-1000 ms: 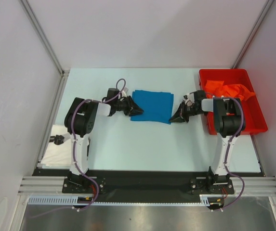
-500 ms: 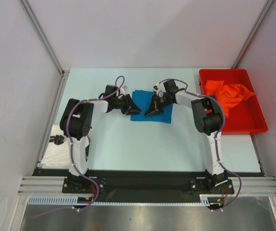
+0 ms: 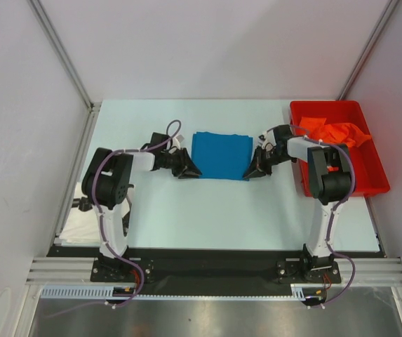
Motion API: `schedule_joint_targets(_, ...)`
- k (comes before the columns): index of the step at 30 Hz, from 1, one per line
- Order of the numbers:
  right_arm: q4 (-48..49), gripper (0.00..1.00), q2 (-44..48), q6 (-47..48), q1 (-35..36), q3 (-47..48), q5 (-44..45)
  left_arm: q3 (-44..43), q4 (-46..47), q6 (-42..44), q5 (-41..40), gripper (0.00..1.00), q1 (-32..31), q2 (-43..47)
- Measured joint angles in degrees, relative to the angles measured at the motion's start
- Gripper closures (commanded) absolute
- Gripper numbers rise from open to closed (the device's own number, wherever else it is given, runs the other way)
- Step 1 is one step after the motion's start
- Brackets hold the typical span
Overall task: Fold and stack the t-shirts
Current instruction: Fold the tshirt
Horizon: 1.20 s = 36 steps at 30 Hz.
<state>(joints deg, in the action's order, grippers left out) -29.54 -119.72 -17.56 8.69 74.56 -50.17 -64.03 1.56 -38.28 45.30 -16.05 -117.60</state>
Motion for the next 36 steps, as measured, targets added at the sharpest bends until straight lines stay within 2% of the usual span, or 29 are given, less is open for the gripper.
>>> schedule_joint_targets(1, -0.92, 0.93, 1.31, 0.66, -0.35, 0.04, 1.53, 0.37, -1.51, 0.63, -0.85, 0.61, 0.0, 1.31)
schedule_joint_targets(4, -4.76, 0.77, 6.49, 3.08, 2.1, 1.79, 8.48, 1.03, -6.56, 2.32, -4.74, 0.55, 0.02, 6.62)
schedule_joint_targets(5, -5.57, 0.62, 7.82, 3.87, 4.13, 3.19, 11.02, 1.03, -8.04, 2.78, -6.1, 0.52, 0.09, 9.07)
schedule_joint_targets(7, -5.92, 0.5, 9.94, 5.6, 8.85, 5.49, 16.83, 1.03, -10.91, 3.37, -8.98, 0.47, 0.33, 14.49)
schedule_joint_targets(8, -5.7, 0.36, 11.02, 6.67, 11.85, 6.47, 20.0, 1.03, -11.82, 3.54, -10.08, 0.46, 0.57, 17.14)
schedule_joint_targets(10, -4.9, 0.29, 12.72, 8.68, 17.66, 7.45, 26.82, 1.03, -13.75, 3.76, -12.48, 0.44, 1.53, 23.71)
schedule_joint_targets(11, -4.13, 0.2, 13.44, 10.1, 20.37, 7.45, 30.42, 1.05, -14.47, 3.76, -13.51, 0.43, 2.27, 26.95)
schedule_joint_targets(14, -2.19, 0.13, 13.88, 14.73, 28.41, 7.39, 41.51, 2.01, -15.47, 3.43, -16.39, 0.39, 4.55, 36.2)
schedule_joint_targets(21, 4.0, 0.15, 11.02, 26.23, 39.1, 7.32, 59.84, 10.01, -18.69, 0.24, -21.38, 0.4, 6.84, 51.12)
schedule_joint_targets(24, 4.09, 0.23, 7.72, 27.76, 40.33, 9.33, 62.77, 13.88, -21.27, -1.42, -22.73, 0.41, 8.17, 55.41)
schedule_joint_targets(36, 8.9, 0.38, 0.42, 36.28, 44.87, 10.99, 70.55, 19.93, -25.9, -6.51, -25.42, 0.41, 11.13, 69.53)
